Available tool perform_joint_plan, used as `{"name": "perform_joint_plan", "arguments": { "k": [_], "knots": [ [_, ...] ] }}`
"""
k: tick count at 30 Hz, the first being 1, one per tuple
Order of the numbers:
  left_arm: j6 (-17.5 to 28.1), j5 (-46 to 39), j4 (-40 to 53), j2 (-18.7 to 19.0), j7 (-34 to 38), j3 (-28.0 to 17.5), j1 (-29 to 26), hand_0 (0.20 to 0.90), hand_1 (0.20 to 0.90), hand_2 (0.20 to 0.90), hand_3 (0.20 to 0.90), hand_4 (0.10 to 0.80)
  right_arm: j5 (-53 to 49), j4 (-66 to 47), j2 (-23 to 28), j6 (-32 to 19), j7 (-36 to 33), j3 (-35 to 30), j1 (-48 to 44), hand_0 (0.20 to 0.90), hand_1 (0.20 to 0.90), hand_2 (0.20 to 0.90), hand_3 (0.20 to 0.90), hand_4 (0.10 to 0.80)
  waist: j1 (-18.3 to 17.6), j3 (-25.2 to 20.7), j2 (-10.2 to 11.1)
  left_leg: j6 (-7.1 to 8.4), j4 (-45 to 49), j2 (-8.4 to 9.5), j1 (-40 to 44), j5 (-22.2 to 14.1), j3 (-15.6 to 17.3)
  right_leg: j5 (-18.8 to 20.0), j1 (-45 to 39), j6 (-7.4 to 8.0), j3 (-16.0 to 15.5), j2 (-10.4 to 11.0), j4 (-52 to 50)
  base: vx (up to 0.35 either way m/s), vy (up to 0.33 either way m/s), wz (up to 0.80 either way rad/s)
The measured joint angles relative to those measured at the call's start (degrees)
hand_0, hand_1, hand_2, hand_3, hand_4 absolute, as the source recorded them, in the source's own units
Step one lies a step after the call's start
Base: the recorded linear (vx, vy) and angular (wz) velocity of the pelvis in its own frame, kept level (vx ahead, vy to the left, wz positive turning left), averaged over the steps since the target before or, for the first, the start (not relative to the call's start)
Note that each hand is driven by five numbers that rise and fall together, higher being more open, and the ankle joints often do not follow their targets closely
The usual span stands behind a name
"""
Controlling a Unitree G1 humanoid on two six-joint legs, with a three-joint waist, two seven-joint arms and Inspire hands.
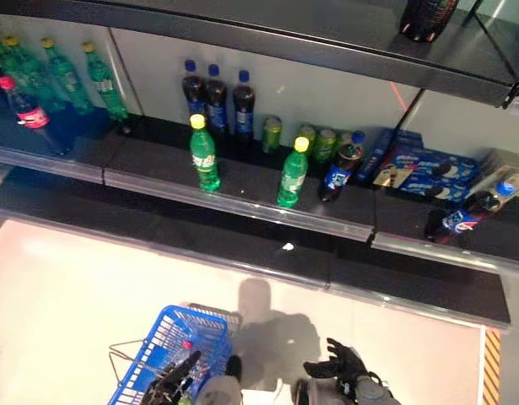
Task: Pick up the drink and place into the basket.
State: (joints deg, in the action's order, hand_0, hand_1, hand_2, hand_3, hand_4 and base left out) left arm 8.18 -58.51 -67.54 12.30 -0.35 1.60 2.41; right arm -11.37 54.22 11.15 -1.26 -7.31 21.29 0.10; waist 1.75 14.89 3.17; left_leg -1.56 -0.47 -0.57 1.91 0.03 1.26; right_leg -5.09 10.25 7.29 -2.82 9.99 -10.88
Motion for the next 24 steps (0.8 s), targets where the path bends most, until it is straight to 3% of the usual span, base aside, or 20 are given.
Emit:
{"name": "perform_joint_plan", "arguments": {
  "k": [1,3,4,5,6,7,11,13,16,24],
  "knots": [
    [0.12,0.00,-0.11,-0.19,0.00,0.01,0.44,0.300,0.300,0.300,0.200,0.100,-0.04,0.98,-0.15,-0.88,0.09,-0.44,-0.56,0.900,0.900,0.900,0.900,0.800,-0.92,-0.28,0.45,0.70,-0.36,0.29,0.21,0.47,-0.85,3.73,-0.04,0.50,1.68,0.07,3.54,0.132,-0.229,0.71],
    [0.15,0.02,-0.06,-0.23,-0.01,0.28,0.37,0.300,0.300,0.300,0.200,0.100,0.04,1.82,-0.76,-1.73,-0.09,-0.85,-0.52,0.900,0.900,0.900,0.900,0.800,-1.83,-0.87,1.43,1.57,-0.46,0.88,0.97,0.33,-3.20,8.07,-0.97,-0.33,3.38,0.34,6.43,0.118,-0.185,0.75],
    [0.27,0.08,0.29,-0.08,-0.02,0.76,0.68,0.300,0.300,0.300,0.200,0.100,0.30,2.68,-1.83,-1.78,-0.23,-0.84,0.21,0.900,0.900,0.900,0.900,0.800,-1.61,-2.21,3.54,2.72,-0.50,2.07,2.02,-0.45,-3.78,11.08,-2.82,-0.25,3.33,0.87,7.59,0.138,-0.232,0.59],
    [0.41,0.16,0.12,-0.85,0.43,0.83,0.42,0.300,0.300,0.300,0.200,0.100,0.70,3.37,-1.83,-1.68,-0.30,-0.87,0.08,0.900,0.900,0.900,0.900,0.800,-1.24,-2.39,2.93,3.14,-0.33,1.48,2.56,-0.78,-4.03,10.90,-3.53,-0.95,3.23,0.71,7.78,0.142,-0.240,0.40],
    [0.98,1.57,0.33,-2.18,0.88,0.72,1.57,0.300,0.300,0.300,0.200,0.100,3.05,1.52,-1.56,-0.92,-0.25,-0.65,0.19,0.900,0.900,0.900,0.900,0.800,-0.06,-3.39,1.89,4.11,0.01,-0.58,3.03,-1.70,-3.47,10.87,-4.93,-0.74,2.85,-0.80,9.42,0.107,-0.213,-0.03],
    [1.80,1.98,1.41,-3.00,0.83,0.92,2.61,0.300,0.300,0.300,0.200,0.100,4.80,-1.33,-1.18,-0.80,-0.21,-0.41,1.38,0.900,0.900,0.900,0.900,0.800,0.05,-4.18,1.26,5.17,0.95,-1.63,3.01,-2.59,-3.40,11.85,-6.15,-2.02,2.66,-2.39,11.35,0.059,-0.154,-0.17],
    [1.75,5.00,1.93,-3.68,0.88,2.11,2.89,0.300,0.300,0.300,0.200,0.100,7.47,-19.15,6.89,0.91,2.60,3.99,3.17,0.900,0.900,0.900,0.900,0.800,0.15,-4.27,0.25,5.69,1.50,-4.32,2.18,-2.93,-3.43,13.35,-6.85,-3.86,1.70,-5.18,14.31,-0.040,-0.091,-0.07],
    [1.44,5.69,3.52,-3.32,0.89,3.18,2.47,0.300,0.300,0.300,0.200,0.100,7.26,-29.08,12.49,1.26,5.04,5.13,3.45,0.900,0.900,0.900,0.900,0.800,-0.96,-4.19,0.08,6.00,1.17,-4.82,1.07,-3.07,-3.33,13.76,-5.51,-4.29,1.71,-5.74,14.37,-0.039,-0.001,-0.04],
    [0.68,5.70,4.74,-3.03,1.03,3.73,2.58,0.300,0.300,0.300,0.200,0.100,6.71,-40.08,16.94,0.44,6.94,3.73,5.22,0.900,0.900,0.900,0.900,0.800,-2.51,-4.16,0.12,7.26,-0.56,-5.02,1.40,-2.59,-3.04,13.83,-4.92,-4.17,2.06,-5.92,14.56,0.012,0.051,-0.08],
    [-0.15,5.59,5.90,-2.79,1.44,2.16,4.54,0.300,0.300,0.300,0.200,0.100,1.52,-57.13,18.21,-3.58,9.87,-3.17,7.77,0.900,0.900,0.900,0.900,0.800,-5.19,-3.98,0.66,6.84,-1.81,-4.67,3.16,-2.68,-0.17,14.51,-4.86,-3.19,3.65,-5.61,15.22,0.016,0.057,-0.18]
  ]
}}
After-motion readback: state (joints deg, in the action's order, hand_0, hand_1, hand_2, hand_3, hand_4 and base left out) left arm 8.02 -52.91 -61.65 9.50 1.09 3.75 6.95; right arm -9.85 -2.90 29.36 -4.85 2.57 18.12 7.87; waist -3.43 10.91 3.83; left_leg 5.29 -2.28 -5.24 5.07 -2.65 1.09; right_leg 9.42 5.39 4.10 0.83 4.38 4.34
